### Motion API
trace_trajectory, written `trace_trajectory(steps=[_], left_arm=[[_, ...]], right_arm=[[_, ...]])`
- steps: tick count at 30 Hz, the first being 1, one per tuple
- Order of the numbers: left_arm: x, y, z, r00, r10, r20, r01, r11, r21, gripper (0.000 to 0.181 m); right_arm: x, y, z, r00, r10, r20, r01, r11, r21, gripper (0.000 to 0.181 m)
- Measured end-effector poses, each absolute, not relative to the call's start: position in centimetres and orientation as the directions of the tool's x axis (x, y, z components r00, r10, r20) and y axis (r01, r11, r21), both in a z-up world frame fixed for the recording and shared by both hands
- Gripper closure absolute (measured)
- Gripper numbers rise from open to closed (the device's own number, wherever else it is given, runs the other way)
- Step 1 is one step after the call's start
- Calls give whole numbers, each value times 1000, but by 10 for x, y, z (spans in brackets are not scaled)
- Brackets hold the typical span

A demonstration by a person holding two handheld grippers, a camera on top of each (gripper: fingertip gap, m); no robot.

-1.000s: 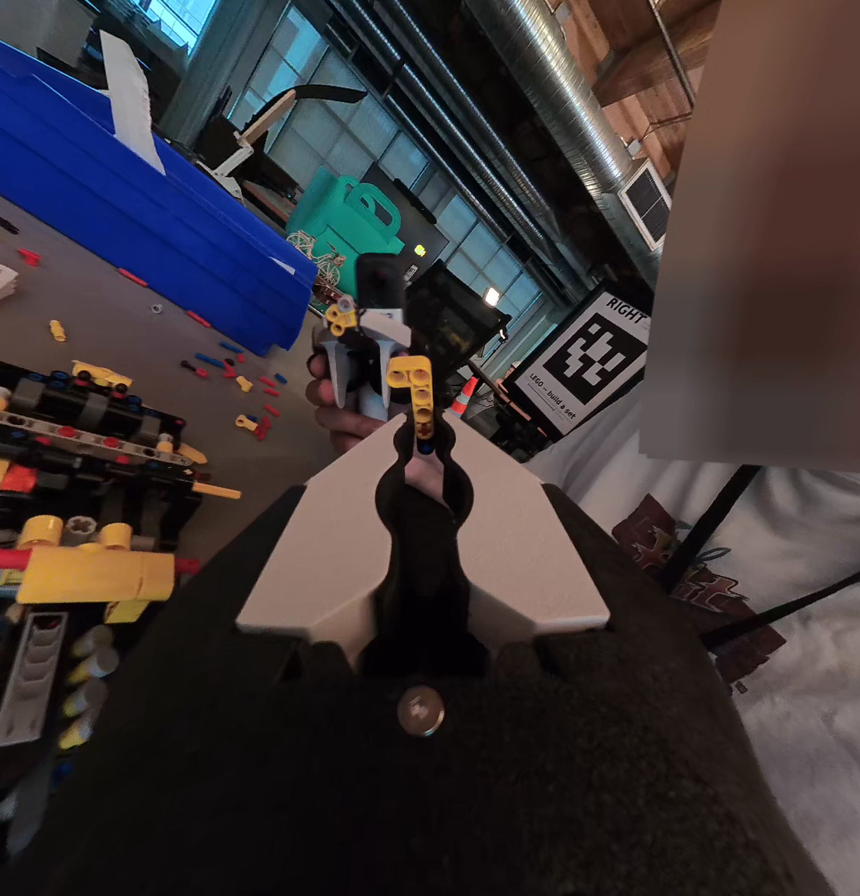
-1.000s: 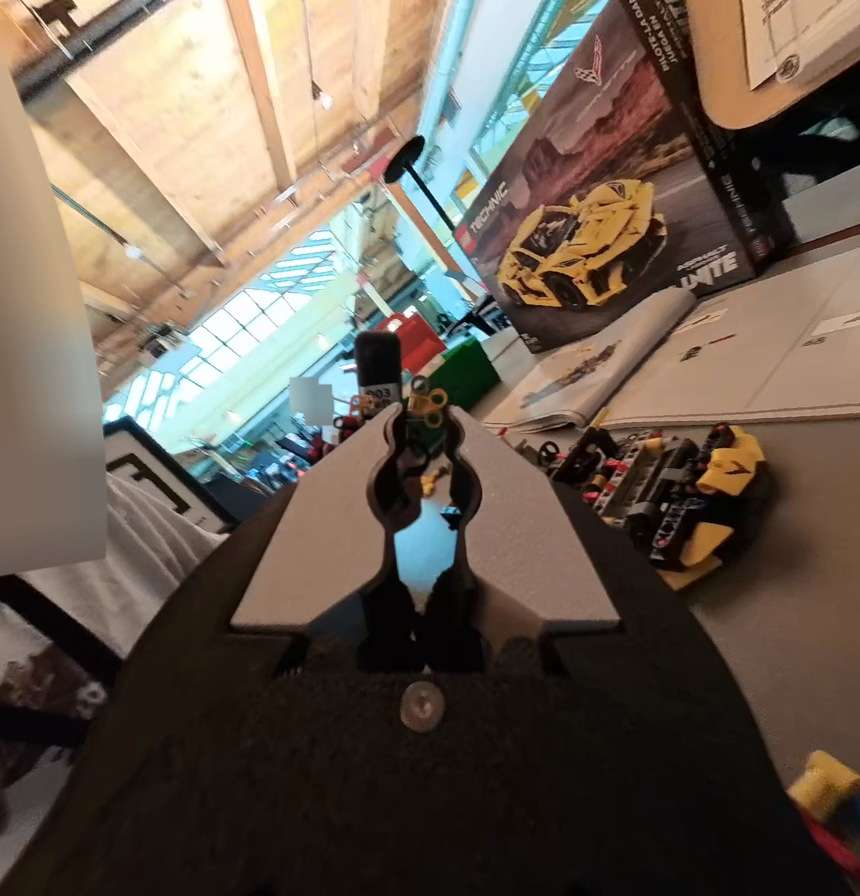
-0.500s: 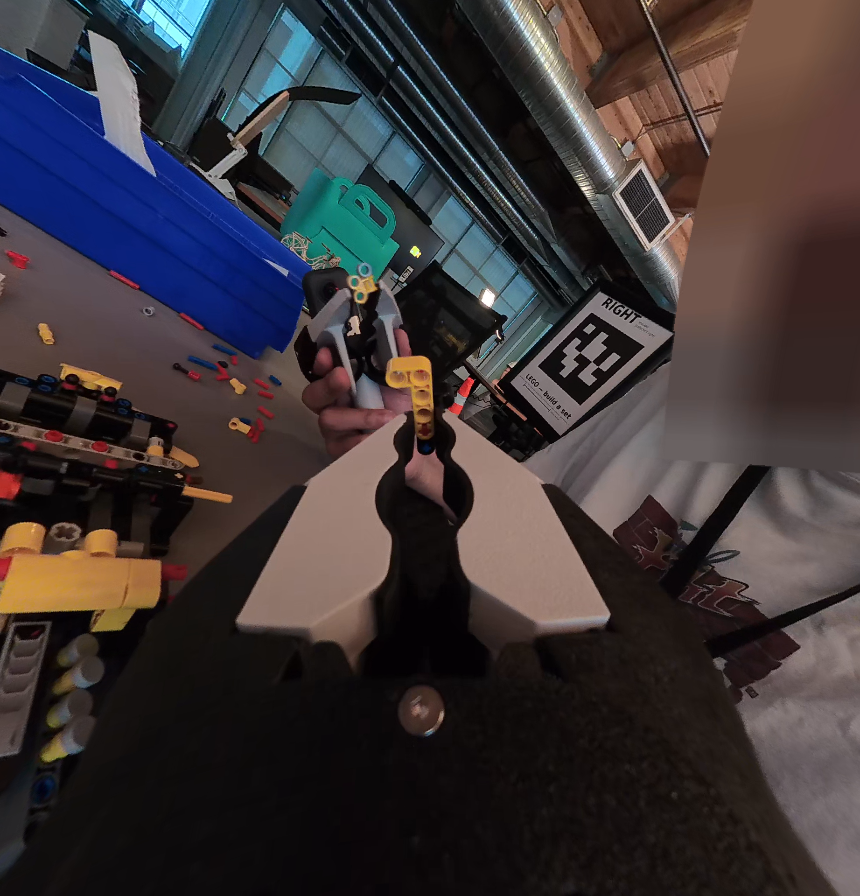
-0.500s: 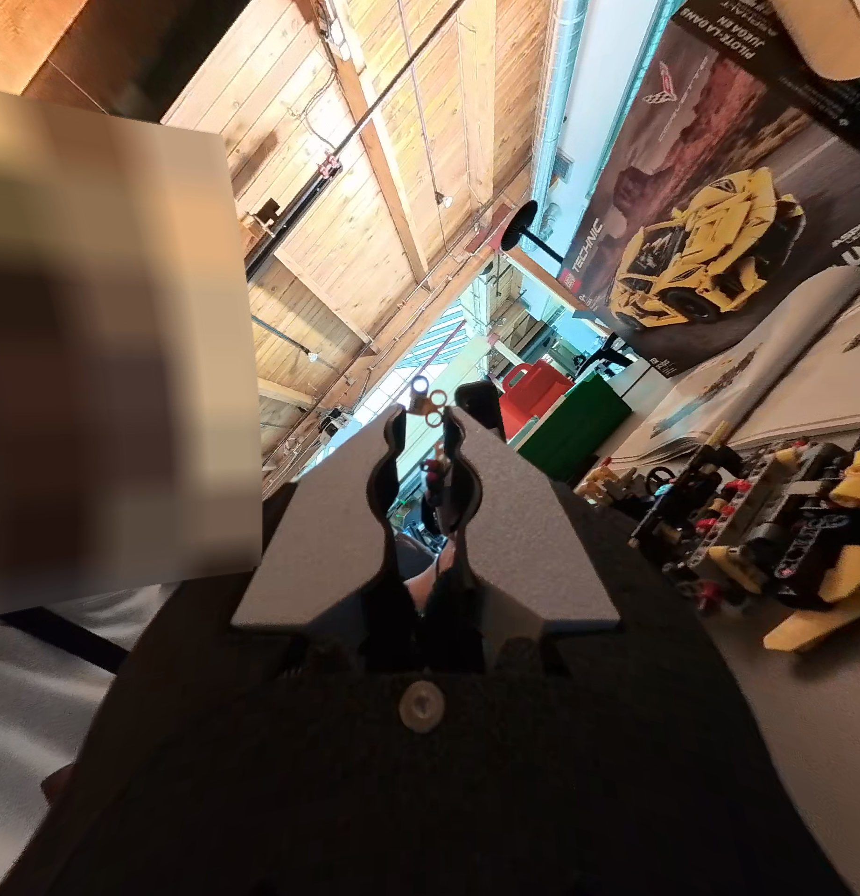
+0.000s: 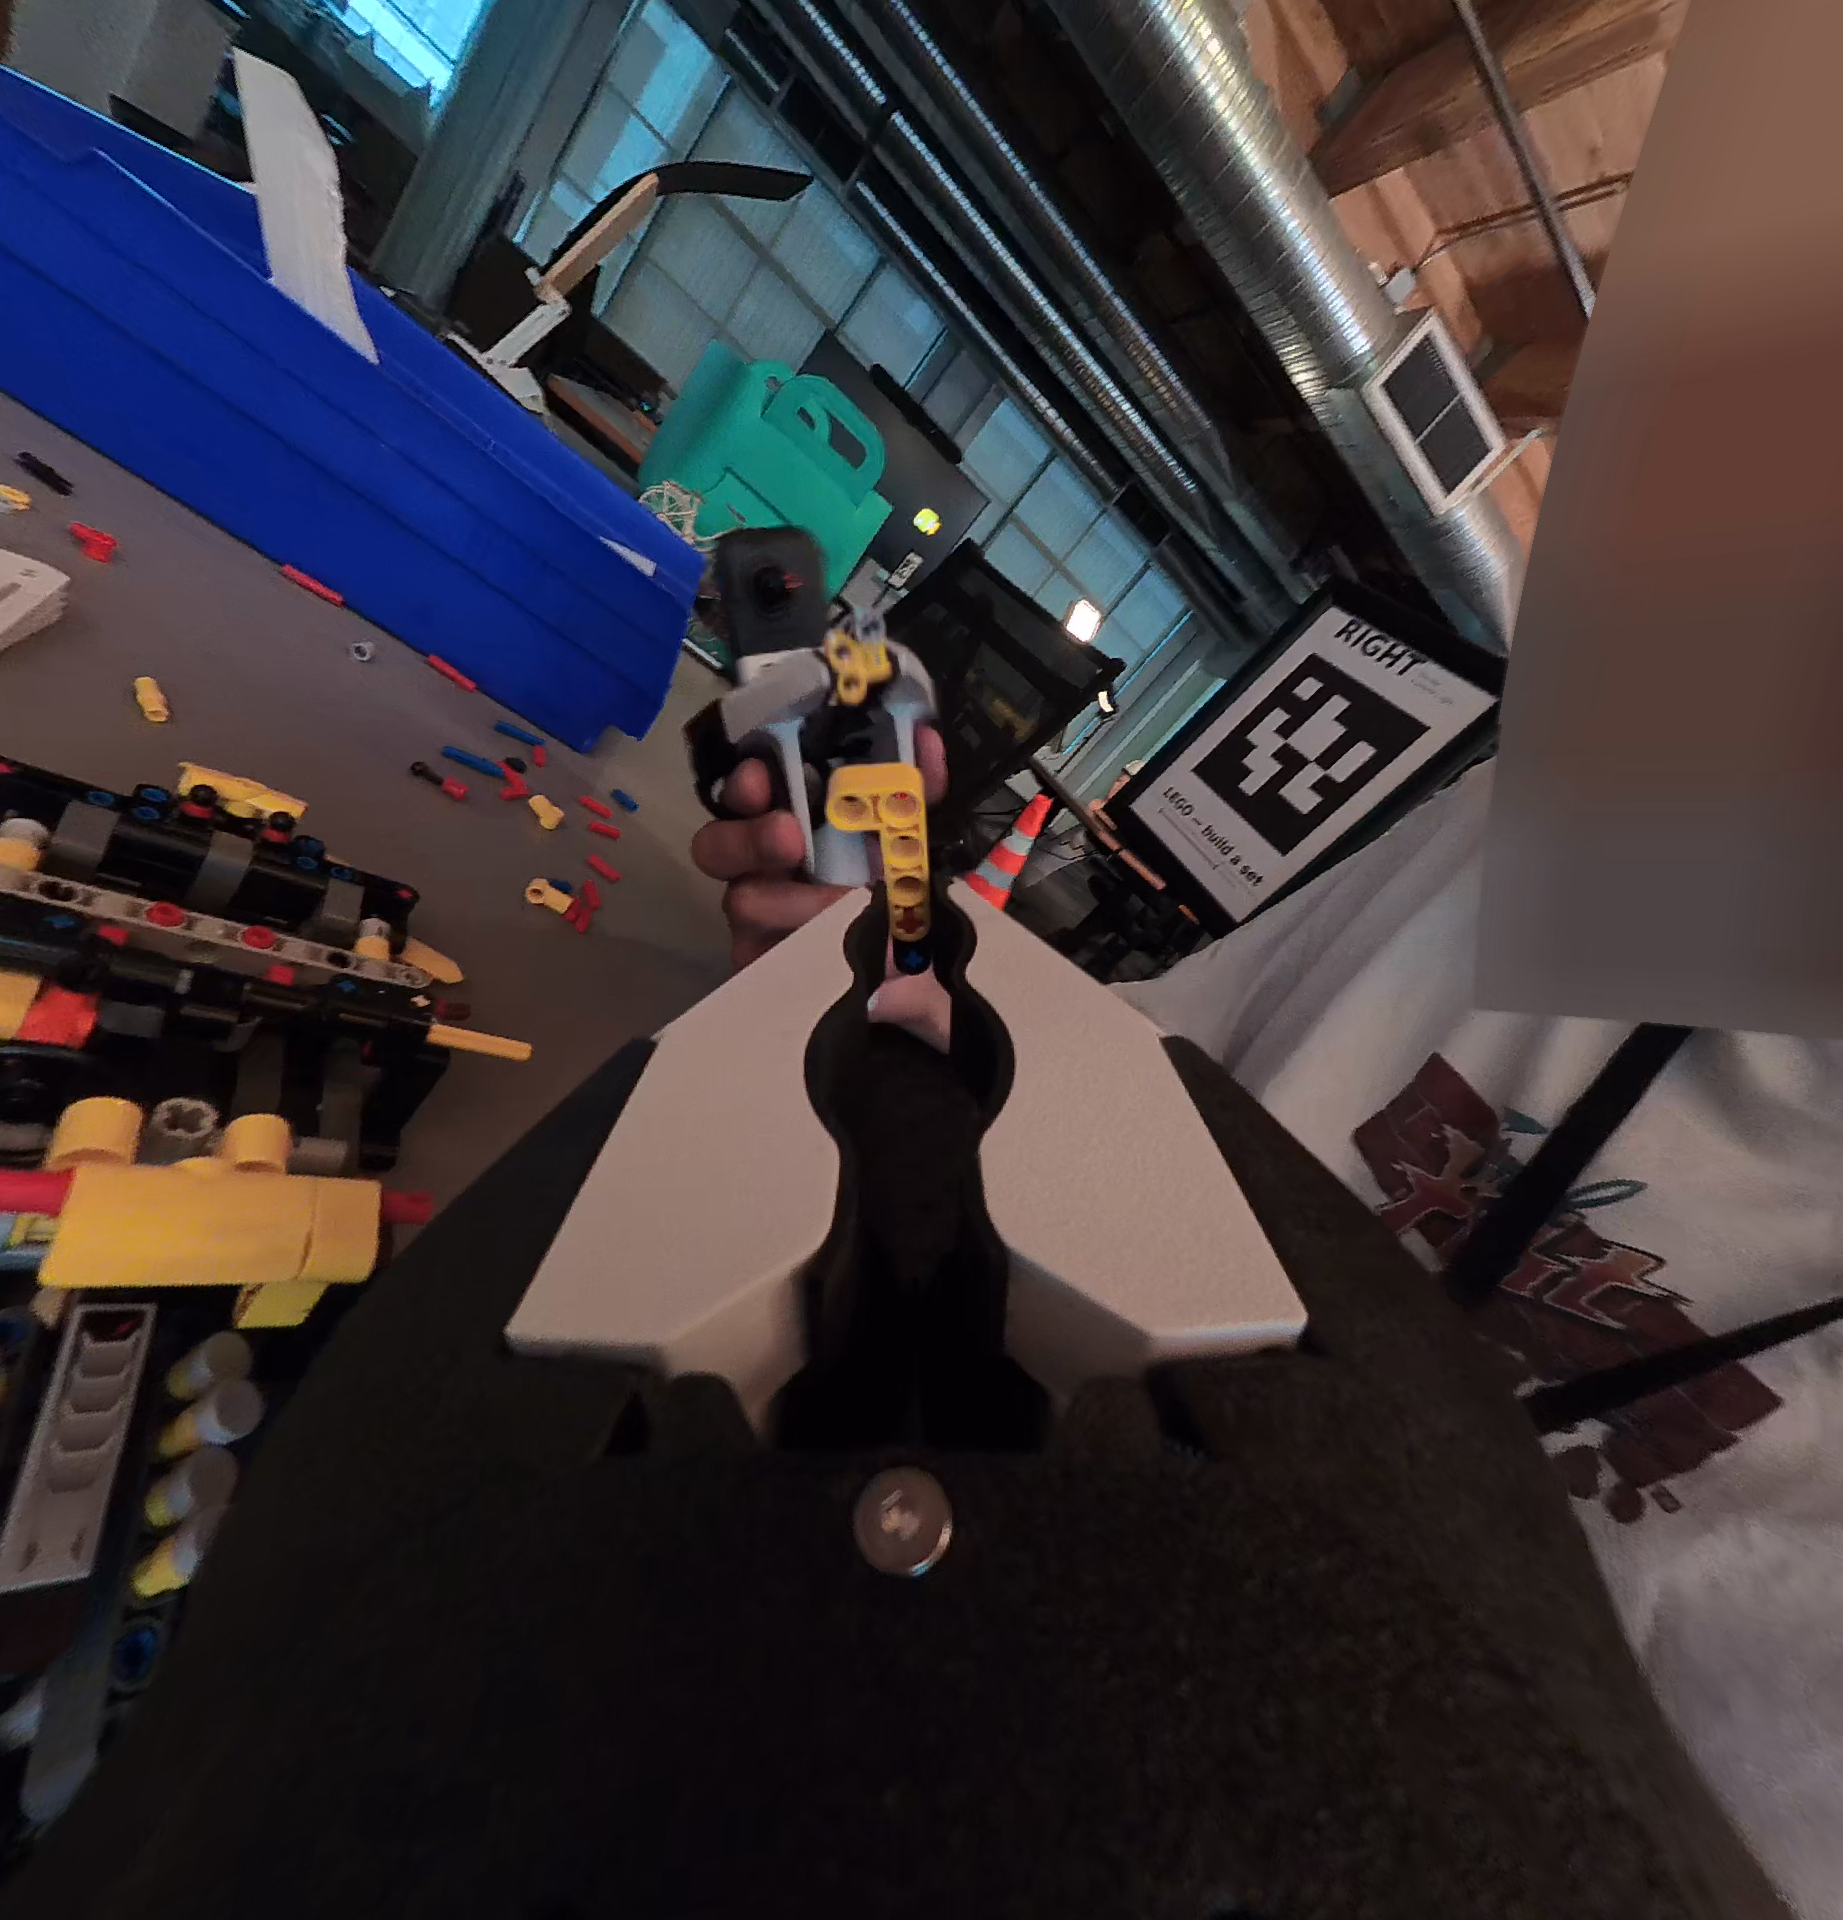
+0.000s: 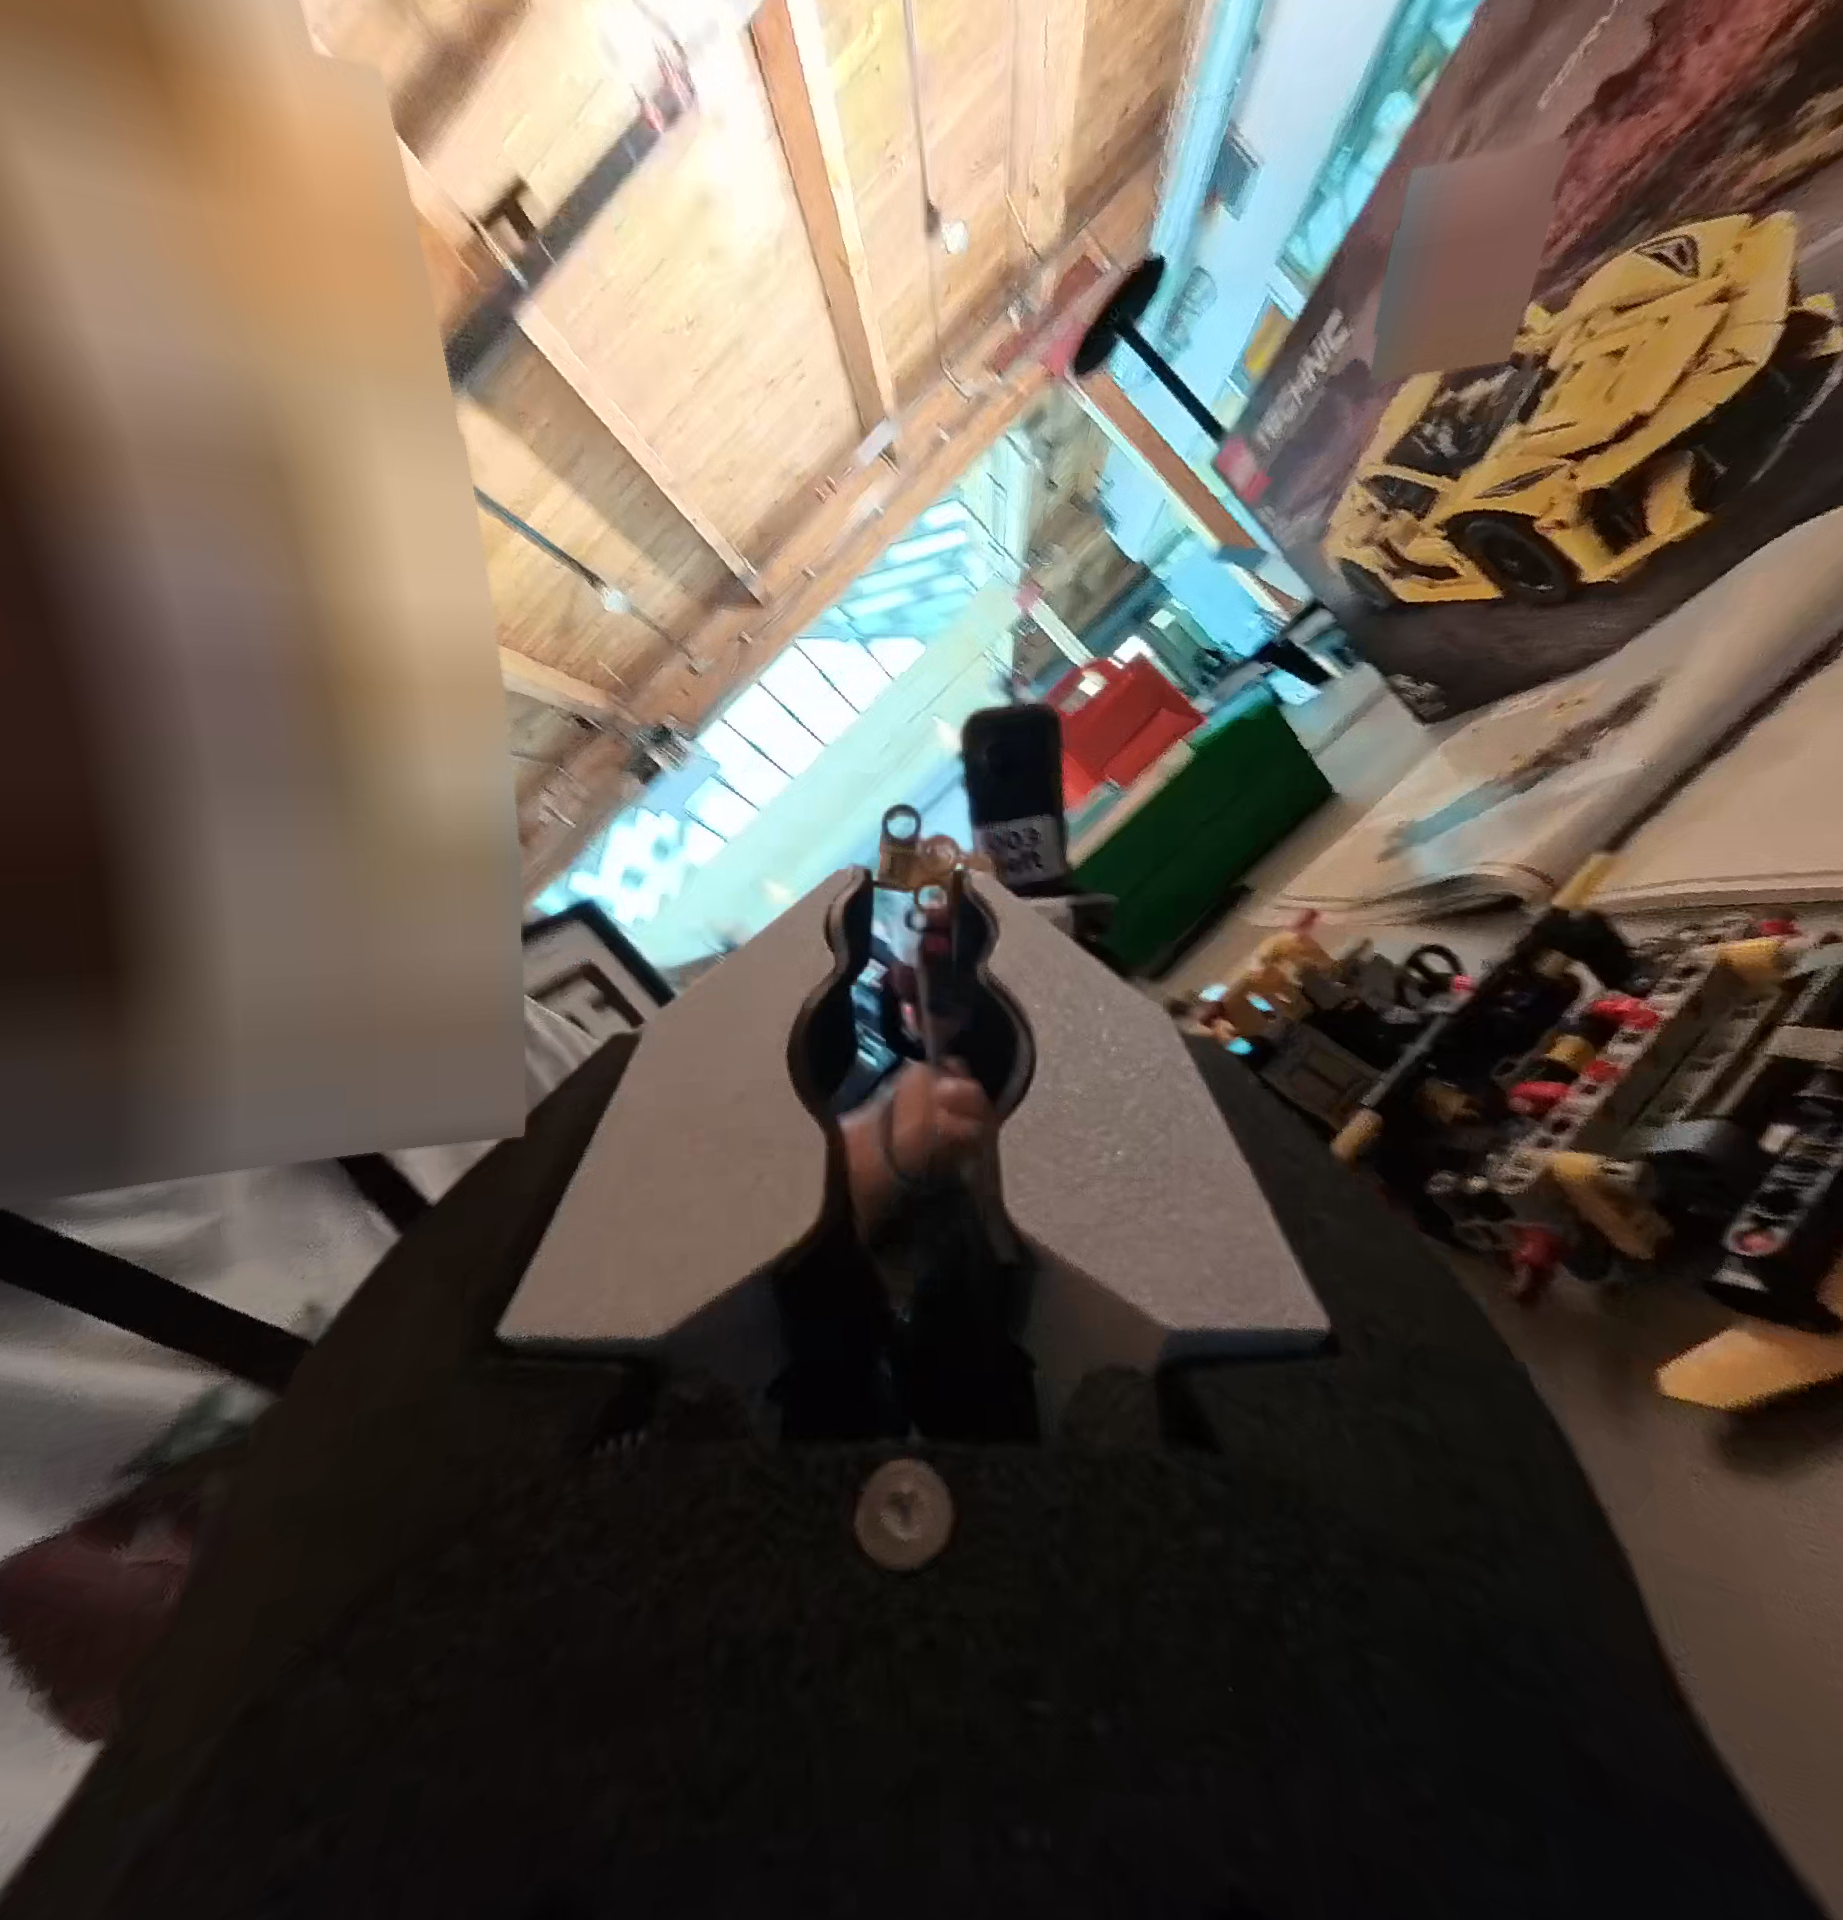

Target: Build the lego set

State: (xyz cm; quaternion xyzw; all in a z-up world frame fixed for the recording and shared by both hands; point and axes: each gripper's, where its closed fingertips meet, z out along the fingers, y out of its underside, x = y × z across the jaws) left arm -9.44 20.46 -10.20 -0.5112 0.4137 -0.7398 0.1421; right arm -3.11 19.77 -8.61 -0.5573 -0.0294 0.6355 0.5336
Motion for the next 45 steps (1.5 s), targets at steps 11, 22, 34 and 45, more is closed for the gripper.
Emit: trace_trajectory(steps=[11,22,34,45], left_arm=[[-89,200,-105,-430,-655,621,-206,-599,-774,174],[-88,203,-107,-415,-665,621,-210,-594,-777,173],[-87,206,-109,-374,-717,589,-205,-555,-806,174],[-88,219,-112,-305,-797,521,-179,-489,-854,174]], right_arm=[[-72,196,-104,560,744,-365,-294,-233,-927,168],[-86,194,-117,572,760,-309,-186,-246,-951,168],[-79,196,-122,596,733,-328,-182,-274,-944,167],[-57,164,-192,722,570,-393,144,-679,-720,167]])
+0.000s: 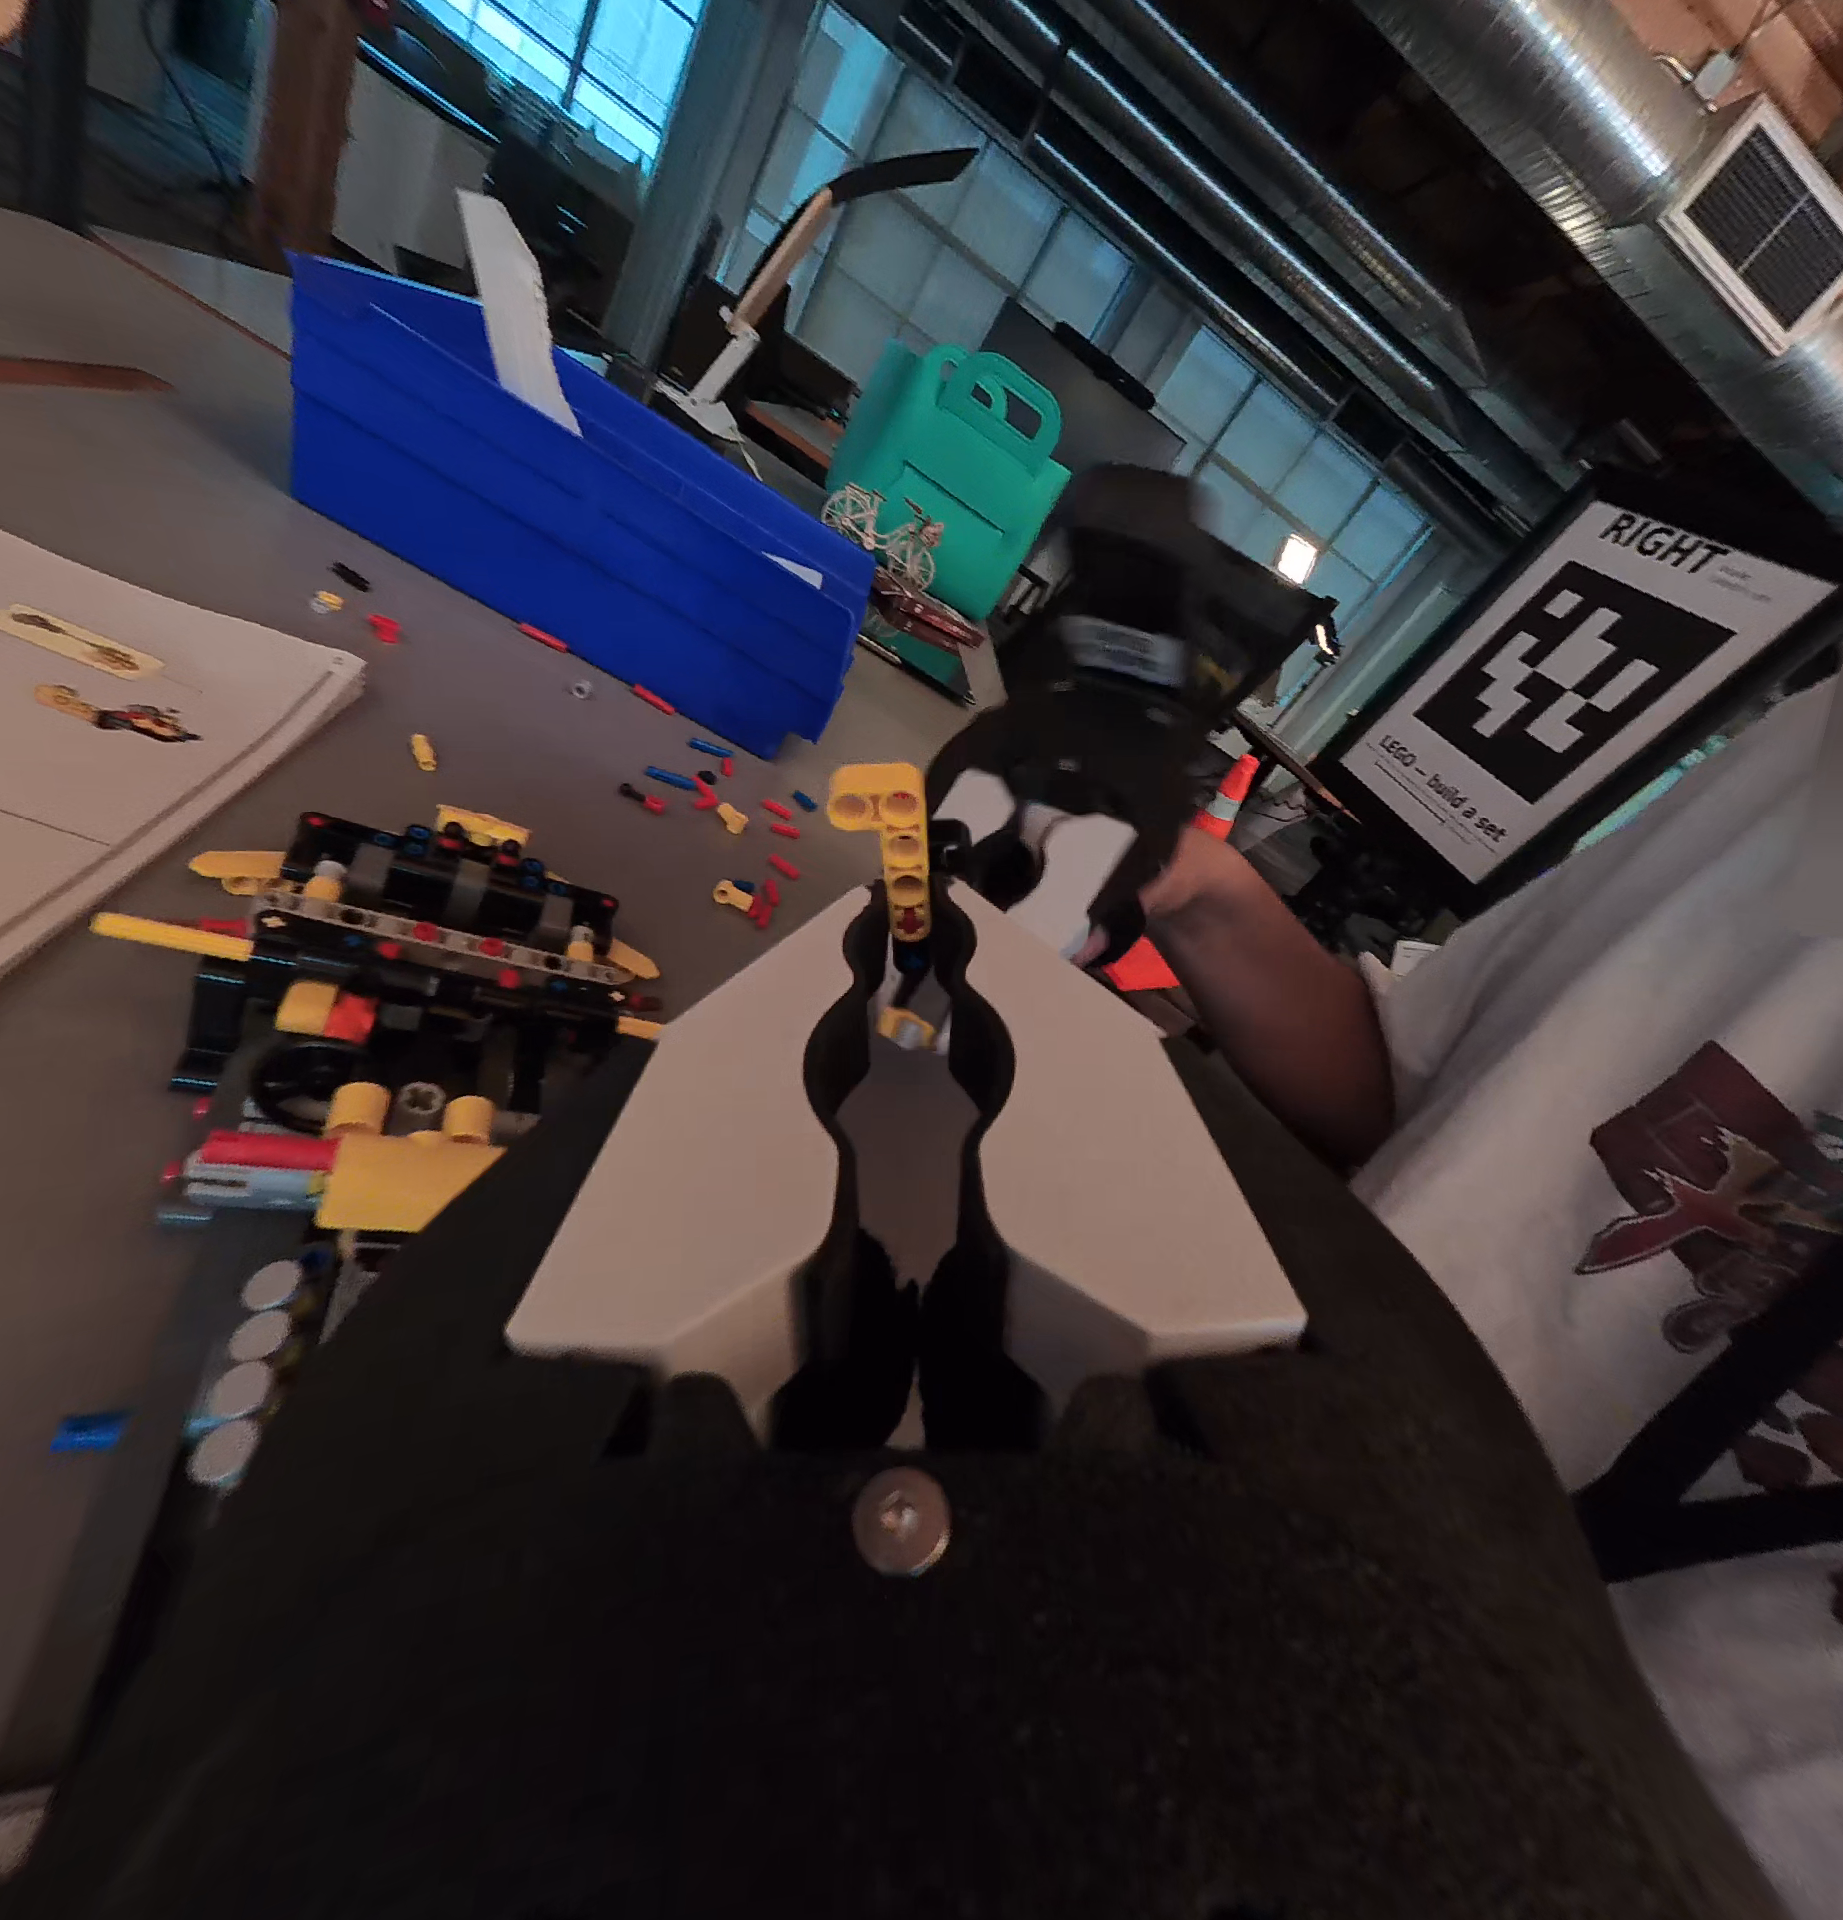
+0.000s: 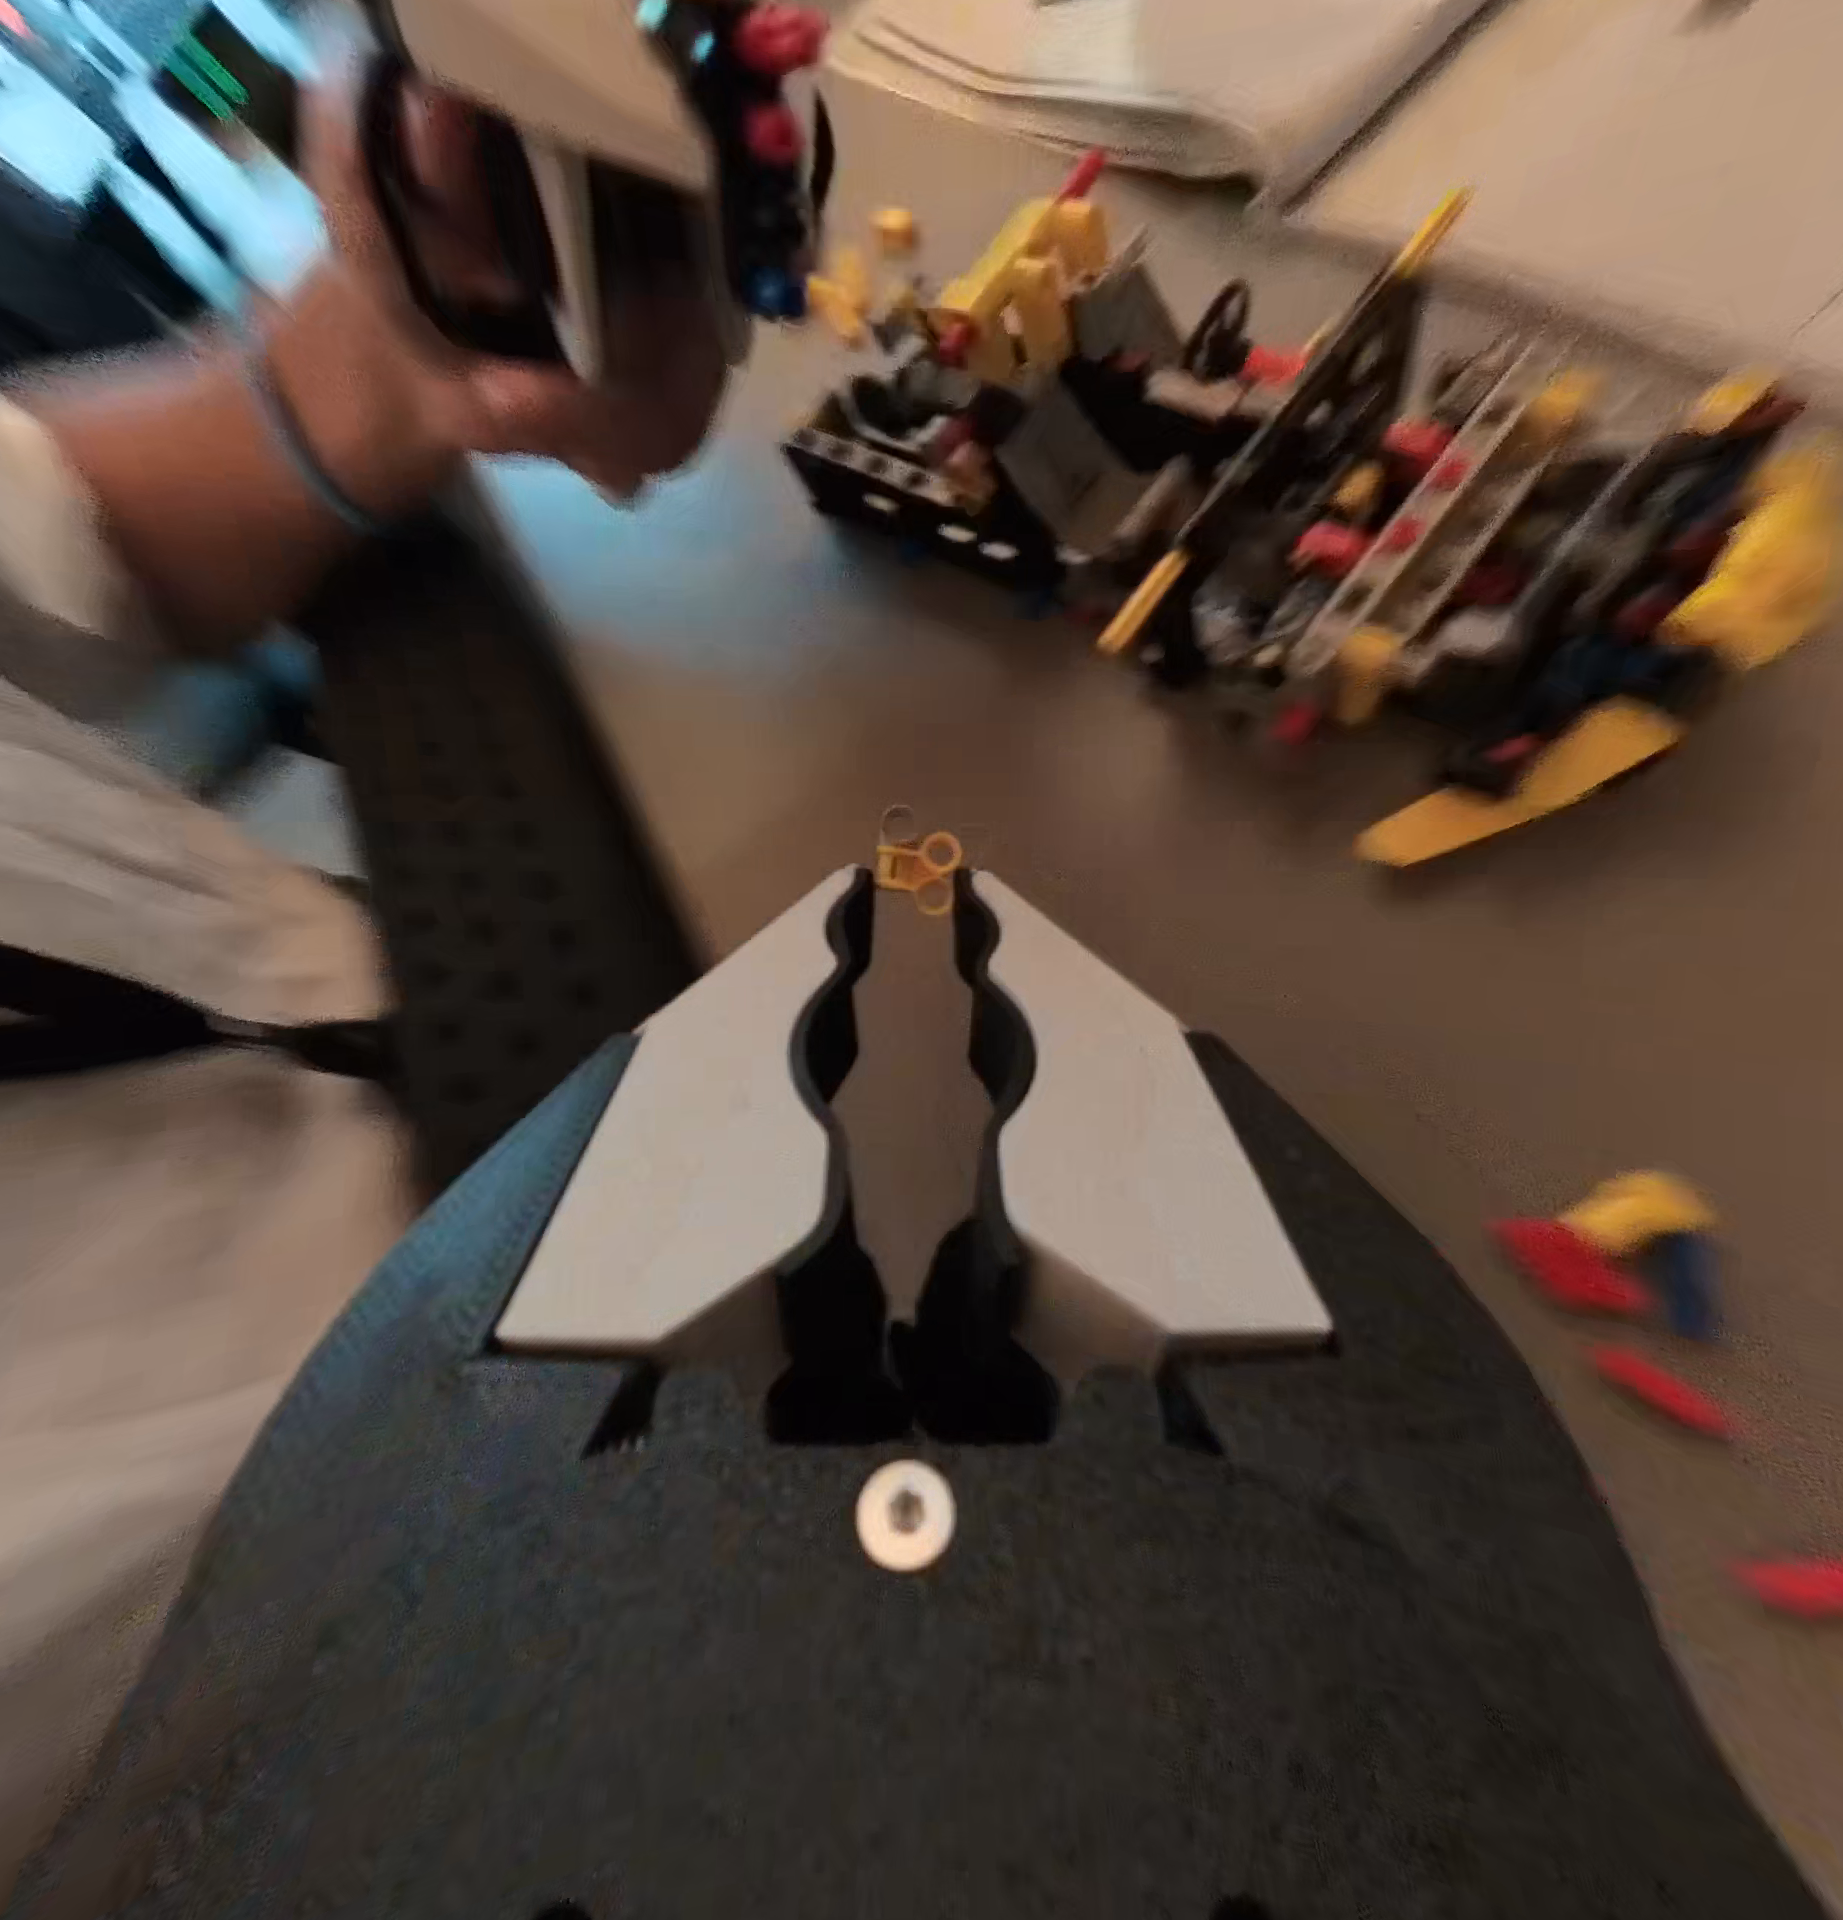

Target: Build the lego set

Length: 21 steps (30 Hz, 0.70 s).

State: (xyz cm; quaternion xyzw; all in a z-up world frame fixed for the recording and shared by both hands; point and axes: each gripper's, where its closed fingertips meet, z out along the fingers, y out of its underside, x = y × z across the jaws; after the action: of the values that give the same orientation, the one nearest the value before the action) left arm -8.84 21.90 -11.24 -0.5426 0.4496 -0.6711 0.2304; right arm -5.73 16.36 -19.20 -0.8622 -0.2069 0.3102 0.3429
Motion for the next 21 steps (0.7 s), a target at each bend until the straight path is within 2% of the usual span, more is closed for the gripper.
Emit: trace_trajectory(steps=[1,3,6,10,15,21], left_arm=[[-88,216,-112,-313,-792,524,-187,-489,-852,174],[-88,212,-113,-323,-784,530,-204,-489,-848,174],[-87,205,-116,-342,-775,531,-229,-479,-847,174],[-86,184,-129,-385,-762,521,-319,-420,-850,174],[-92,159,-138,-456,-739,495,-396,-330,-857,174],[-83,162,-137,-425,-730,536,-364,-404,-839,174]], right_arm=[[-62,157,-193,657,522,-544,61,-756,-652,167],[-59,151,-207,627,441,-642,30,-837,-546,167],[-63,145,-206,572,416,-707,-4,-861,-509,167],[-79,141,-171,273,369,-888,-139,-899,-416,167],[-75,155,-149,80,371,-925,-283,-882,-378,168],[-89,160,-146,45,415,-909,-307,-860,-408,167]])
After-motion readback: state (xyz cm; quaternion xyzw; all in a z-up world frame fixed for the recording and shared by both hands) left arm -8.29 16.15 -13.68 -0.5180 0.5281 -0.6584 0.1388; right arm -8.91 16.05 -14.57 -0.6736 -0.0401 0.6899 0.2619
